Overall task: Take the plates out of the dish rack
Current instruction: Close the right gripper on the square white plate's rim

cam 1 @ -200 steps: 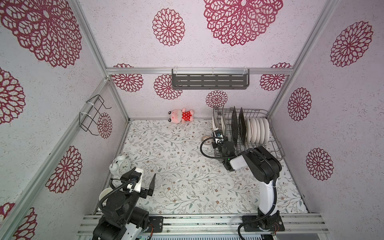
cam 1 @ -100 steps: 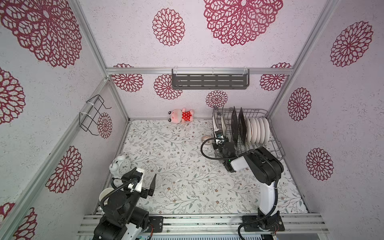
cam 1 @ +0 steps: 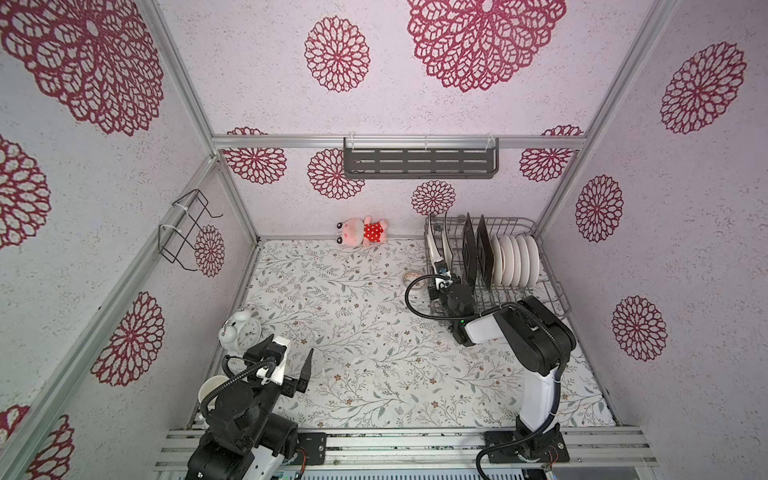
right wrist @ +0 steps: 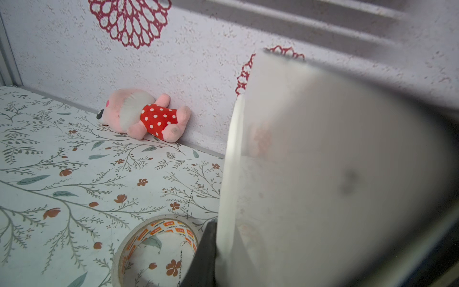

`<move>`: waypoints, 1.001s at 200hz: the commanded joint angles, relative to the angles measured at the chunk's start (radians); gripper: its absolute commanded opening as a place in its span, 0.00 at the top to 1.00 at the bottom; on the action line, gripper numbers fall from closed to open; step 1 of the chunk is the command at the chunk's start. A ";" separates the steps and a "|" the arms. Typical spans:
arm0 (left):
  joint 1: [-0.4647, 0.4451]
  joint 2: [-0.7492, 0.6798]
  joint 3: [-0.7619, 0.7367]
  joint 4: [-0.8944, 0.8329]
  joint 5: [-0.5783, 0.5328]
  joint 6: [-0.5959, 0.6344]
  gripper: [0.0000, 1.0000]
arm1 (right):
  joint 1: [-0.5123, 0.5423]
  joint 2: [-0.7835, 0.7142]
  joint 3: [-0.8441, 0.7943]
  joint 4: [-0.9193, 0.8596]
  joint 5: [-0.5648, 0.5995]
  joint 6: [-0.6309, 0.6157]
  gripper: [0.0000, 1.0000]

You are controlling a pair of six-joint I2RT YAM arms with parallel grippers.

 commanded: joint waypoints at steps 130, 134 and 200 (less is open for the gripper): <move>-0.008 -0.014 -0.007 0.007 0.029 0.022 0.03 | -0.001 -0.131 0.016 0.105 0.033 -0.039 0.88; -0.009 -0.013 -0.007 0.007 0.032 0.023 0.03 | -0.001 -0.130 0.017 0.108 0.034 -0.038 0.88; -0.008 -0.013 -0.008 0.002 0.043 0.026 0.03 | -0.012 -0.156 0.009 0.171 0.051 0.052 0.90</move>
